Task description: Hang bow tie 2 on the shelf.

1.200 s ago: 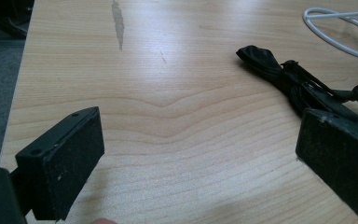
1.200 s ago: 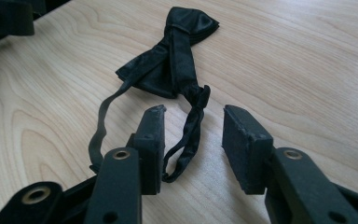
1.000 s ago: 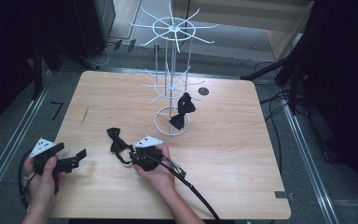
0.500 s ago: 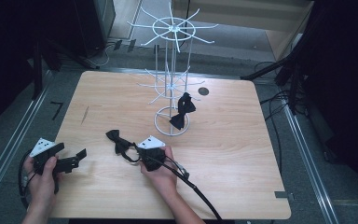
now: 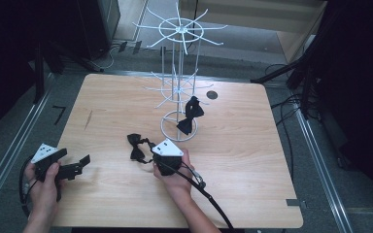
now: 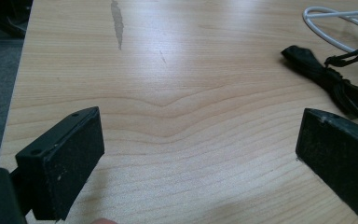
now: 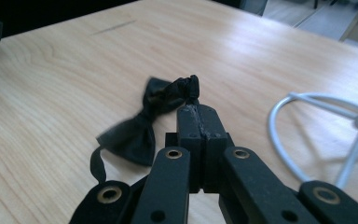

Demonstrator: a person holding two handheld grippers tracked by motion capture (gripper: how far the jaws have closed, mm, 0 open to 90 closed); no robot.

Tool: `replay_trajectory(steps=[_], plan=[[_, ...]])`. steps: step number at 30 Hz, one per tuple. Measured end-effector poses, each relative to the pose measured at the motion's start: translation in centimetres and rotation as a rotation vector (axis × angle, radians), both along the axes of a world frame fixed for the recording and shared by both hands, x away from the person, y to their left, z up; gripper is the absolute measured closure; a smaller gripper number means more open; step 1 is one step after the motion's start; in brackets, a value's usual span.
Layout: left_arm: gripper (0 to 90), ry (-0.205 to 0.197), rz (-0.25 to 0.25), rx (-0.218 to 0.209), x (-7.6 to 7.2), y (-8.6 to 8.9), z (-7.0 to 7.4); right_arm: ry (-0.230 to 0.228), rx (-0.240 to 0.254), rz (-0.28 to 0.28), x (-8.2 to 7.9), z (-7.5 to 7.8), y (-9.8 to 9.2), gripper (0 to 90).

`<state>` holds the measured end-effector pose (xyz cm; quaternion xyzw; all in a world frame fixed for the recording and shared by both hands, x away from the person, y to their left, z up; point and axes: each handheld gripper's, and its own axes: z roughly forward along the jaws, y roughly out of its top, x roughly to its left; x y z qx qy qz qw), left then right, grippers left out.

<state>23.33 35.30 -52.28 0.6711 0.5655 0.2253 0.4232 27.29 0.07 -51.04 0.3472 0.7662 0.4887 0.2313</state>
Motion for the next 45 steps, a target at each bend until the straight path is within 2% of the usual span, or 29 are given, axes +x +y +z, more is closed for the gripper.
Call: replay_trajectory(steps=[13,25,45], plan=[[1.4,0.000,0.000,0.000,0.0,0.0,0.0,-0.080,0.016,-0.034,-0.2,2.0,-2.3,90.0],[1.4,0.000,0.000,0.003,0.0,0.0,0.0,-0.131,0.046,-0.073,-0.4,4.1,-4.7,90.0],[1.4,-0.003,0.002,0.001,0.0,0.0,0.0,-0.185,0.098,-0.108,-0.8,6.7,-6.4,90.0]])
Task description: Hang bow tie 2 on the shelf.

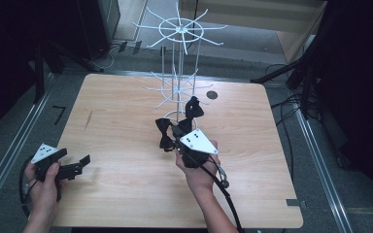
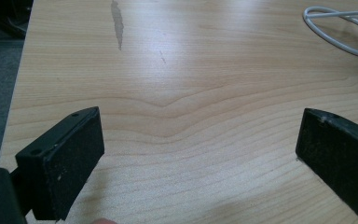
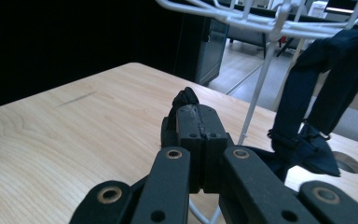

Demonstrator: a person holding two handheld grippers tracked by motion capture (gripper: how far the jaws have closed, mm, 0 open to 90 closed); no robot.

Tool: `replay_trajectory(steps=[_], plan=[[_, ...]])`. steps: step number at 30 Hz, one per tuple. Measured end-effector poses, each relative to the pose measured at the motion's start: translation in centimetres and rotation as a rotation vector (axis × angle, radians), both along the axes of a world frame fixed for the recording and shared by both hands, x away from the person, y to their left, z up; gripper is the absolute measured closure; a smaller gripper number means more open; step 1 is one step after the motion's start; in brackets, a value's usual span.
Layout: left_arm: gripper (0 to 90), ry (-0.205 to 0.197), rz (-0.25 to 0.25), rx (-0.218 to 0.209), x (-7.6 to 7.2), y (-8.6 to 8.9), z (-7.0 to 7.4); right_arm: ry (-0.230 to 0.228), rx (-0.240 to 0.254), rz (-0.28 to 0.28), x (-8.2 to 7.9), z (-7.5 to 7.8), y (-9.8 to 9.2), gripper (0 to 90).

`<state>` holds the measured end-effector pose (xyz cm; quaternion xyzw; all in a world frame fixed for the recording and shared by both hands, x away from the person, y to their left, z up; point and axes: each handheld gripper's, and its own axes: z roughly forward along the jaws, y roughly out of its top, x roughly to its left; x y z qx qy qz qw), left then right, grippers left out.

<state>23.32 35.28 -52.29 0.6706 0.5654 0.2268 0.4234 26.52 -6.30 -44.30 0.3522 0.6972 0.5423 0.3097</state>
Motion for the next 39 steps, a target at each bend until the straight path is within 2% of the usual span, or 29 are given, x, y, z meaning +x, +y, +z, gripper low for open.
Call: replay_trajectory(steps=[18,39], plan=[[1.4,0.001,-0.001,0.001,0.0,0.0,0.0,-0.047,0.033,-0.017,-0.6,2.0,-1.2,90.0],[1.4,0.002,-0.001,0.001,0.0,0.0,0.0,-0.079,0.042,-0.021,-1.2,3.7,-2.1,90.0]])
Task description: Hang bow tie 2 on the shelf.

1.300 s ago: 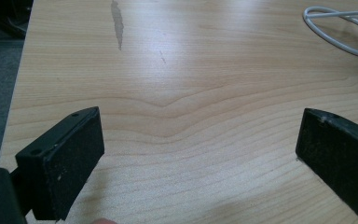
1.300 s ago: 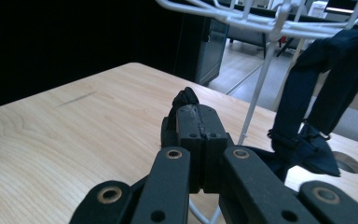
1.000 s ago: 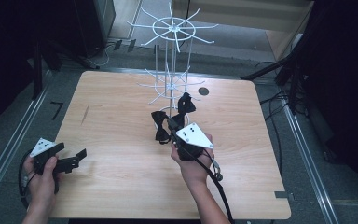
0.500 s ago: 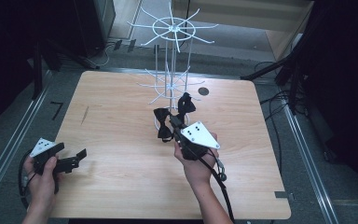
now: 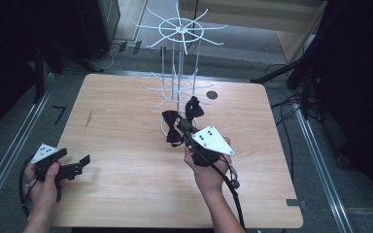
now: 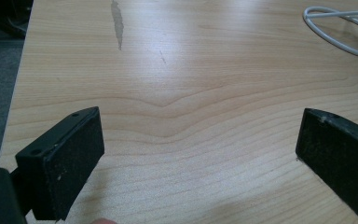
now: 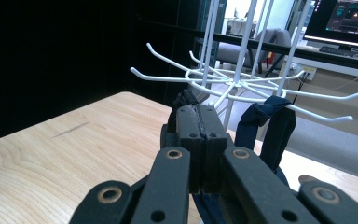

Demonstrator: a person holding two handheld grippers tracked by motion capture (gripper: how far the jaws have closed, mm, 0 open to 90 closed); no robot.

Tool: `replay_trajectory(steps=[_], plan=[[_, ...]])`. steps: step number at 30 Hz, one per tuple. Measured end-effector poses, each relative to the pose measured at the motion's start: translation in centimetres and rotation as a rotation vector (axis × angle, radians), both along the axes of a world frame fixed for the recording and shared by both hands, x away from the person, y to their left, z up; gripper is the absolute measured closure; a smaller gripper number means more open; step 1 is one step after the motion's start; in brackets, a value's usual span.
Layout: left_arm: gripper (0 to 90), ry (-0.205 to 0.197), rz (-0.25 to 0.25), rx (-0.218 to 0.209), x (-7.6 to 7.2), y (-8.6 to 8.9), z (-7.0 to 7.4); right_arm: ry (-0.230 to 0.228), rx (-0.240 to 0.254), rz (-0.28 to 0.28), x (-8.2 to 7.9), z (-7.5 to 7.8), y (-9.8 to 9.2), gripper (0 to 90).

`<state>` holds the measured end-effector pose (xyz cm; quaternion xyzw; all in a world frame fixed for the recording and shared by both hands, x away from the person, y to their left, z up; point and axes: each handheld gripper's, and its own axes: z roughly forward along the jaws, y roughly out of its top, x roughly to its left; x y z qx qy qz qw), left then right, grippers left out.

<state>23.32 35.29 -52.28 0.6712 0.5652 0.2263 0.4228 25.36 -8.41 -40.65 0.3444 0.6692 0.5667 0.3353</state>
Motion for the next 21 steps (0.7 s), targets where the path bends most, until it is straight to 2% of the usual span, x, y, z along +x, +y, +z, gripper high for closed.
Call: replay_trajectory(steps=[21], plan=[[1.4,0.002,-0.001,0.000,0.0,0.0,0.0,-0.016,0.007,-0.004,0.1,1.3,-0.4,90.0]])
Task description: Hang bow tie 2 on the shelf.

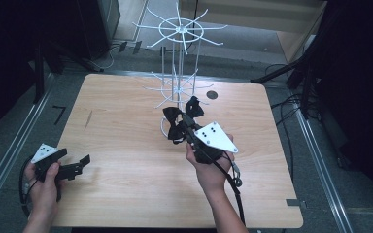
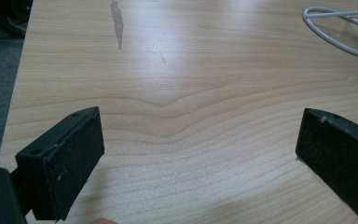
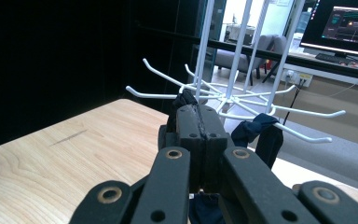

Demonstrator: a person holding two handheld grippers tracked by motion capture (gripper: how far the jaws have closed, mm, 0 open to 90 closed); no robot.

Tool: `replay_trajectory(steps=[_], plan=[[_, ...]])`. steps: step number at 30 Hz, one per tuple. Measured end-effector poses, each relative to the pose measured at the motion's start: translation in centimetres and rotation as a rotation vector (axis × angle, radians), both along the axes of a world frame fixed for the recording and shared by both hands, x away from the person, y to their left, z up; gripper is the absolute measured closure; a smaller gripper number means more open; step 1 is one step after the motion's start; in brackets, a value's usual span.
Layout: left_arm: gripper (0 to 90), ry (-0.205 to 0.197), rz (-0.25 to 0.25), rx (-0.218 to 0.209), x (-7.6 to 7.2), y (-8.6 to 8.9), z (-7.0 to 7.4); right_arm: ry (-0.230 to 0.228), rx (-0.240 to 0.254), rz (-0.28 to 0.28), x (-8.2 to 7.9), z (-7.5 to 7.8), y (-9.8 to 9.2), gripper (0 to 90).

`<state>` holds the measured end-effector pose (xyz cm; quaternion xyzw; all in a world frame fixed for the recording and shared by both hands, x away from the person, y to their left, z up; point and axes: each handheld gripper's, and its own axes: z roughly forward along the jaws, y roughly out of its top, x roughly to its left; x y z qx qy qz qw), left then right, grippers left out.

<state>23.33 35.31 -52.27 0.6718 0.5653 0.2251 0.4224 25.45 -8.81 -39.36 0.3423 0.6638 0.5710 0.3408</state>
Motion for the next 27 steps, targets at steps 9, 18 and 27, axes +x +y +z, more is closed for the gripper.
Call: replay_trajectory(steps=[9,18,27], plan=[[1.4,0.002,0.000,0.000,0.0,0.0,0.0,-0.004,0.000,-0.007,0.3,0.2,-0.3,90.0],[1.4,0.001,-0.001,0.001,0.0,0.0,0.0,0.022,0.006,-0.015,1.0,-0.2,-0.6,90.0],[1.4,0.000,-0.001,0.001,0.0,0.0,0.0,0.055,0.019,-0.020,1.9,-1.0,-0.7,90.0]])
